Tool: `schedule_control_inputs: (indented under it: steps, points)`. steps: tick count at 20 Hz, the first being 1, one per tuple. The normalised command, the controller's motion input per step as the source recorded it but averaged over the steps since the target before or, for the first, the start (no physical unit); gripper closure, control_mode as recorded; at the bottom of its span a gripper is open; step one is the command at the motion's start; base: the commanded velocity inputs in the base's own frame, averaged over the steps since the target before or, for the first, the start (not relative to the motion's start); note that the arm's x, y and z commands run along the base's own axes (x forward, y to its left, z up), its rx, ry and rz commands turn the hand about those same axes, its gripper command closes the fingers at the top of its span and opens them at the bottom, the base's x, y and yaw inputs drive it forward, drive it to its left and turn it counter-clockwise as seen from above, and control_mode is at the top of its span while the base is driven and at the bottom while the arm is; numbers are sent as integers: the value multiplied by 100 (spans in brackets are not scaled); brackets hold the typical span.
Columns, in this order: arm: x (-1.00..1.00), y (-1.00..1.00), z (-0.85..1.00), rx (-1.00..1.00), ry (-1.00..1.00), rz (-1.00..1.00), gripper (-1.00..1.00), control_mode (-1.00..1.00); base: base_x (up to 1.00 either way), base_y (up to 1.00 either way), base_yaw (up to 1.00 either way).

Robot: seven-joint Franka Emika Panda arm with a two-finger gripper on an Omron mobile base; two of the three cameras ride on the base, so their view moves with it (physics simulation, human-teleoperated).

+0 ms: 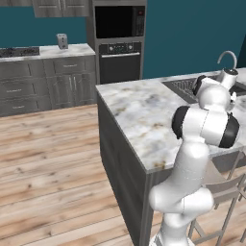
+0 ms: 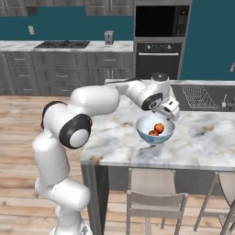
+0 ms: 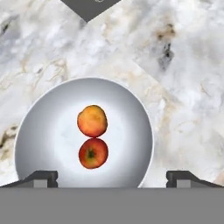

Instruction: Retrieve the apple and peach from the fridge and place them into the bowl on the dining table.

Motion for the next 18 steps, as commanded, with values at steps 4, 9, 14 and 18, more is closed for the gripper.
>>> schedule_control_inputs:
  steps: [4,9,14,18]
  points:
    - [-100,2,76,0,-15,0,-100,-100,0,0,0]
    - [-100,15,70,-2,-16,0,-100,-100,0,0,0]
    - [-100,34,57,-6,-16,0,-100,-100,0,0,0]
    - [-100,53,53,-11,-18,0,-100,-100,0,0,0]
